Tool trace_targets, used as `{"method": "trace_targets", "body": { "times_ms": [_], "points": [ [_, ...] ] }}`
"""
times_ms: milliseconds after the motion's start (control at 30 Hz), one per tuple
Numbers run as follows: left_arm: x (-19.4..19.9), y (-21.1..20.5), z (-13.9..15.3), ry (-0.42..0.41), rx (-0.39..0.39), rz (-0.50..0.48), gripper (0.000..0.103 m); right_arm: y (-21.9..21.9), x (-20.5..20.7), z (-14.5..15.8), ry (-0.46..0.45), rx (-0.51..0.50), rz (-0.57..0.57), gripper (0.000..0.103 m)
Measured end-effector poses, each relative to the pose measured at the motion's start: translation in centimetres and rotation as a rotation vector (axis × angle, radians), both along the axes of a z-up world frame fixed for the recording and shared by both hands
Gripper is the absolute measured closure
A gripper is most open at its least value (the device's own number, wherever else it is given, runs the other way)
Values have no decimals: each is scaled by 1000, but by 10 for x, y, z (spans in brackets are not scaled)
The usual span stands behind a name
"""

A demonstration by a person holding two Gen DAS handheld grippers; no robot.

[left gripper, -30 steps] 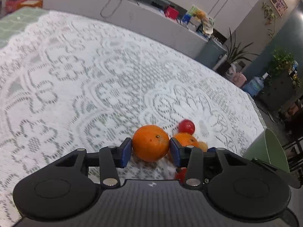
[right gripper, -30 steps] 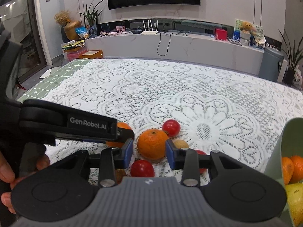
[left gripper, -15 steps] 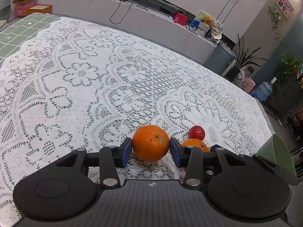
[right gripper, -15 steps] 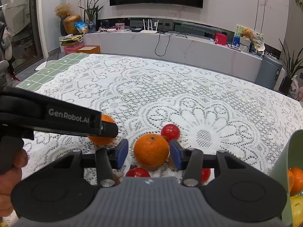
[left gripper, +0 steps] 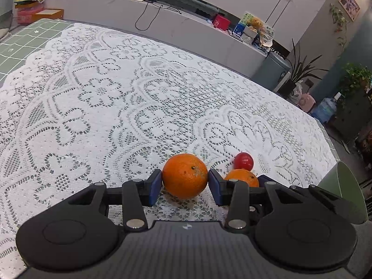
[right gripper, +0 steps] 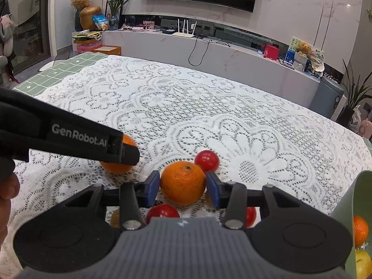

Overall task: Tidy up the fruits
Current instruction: 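Grasp a large orange with the right tool while the left tool grasps another orange, then carry the orange in the right tool while the left tool carries its orange to the colander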

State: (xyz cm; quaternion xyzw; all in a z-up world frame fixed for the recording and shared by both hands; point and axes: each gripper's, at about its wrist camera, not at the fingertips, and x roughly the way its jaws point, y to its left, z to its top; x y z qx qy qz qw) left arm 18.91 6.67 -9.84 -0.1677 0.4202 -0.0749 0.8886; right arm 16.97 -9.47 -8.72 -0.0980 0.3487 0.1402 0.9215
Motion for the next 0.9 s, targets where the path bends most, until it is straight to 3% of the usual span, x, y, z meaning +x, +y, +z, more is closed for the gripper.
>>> {"method": "trace_targets", "body": {
  "times_ms": [367,700,900],
  "points": [
    [-11,2,8,-25,6,10,54,-6,-17,16,-67,43,-6,62],
    [-44,-15,36,-107,92,-42,54,-21,-41,36,-80,69,-42,62],
    [-64,-28,53,-117,69,-68,54,-36,-63,55,-110,73,-66,63]
  ]
}}
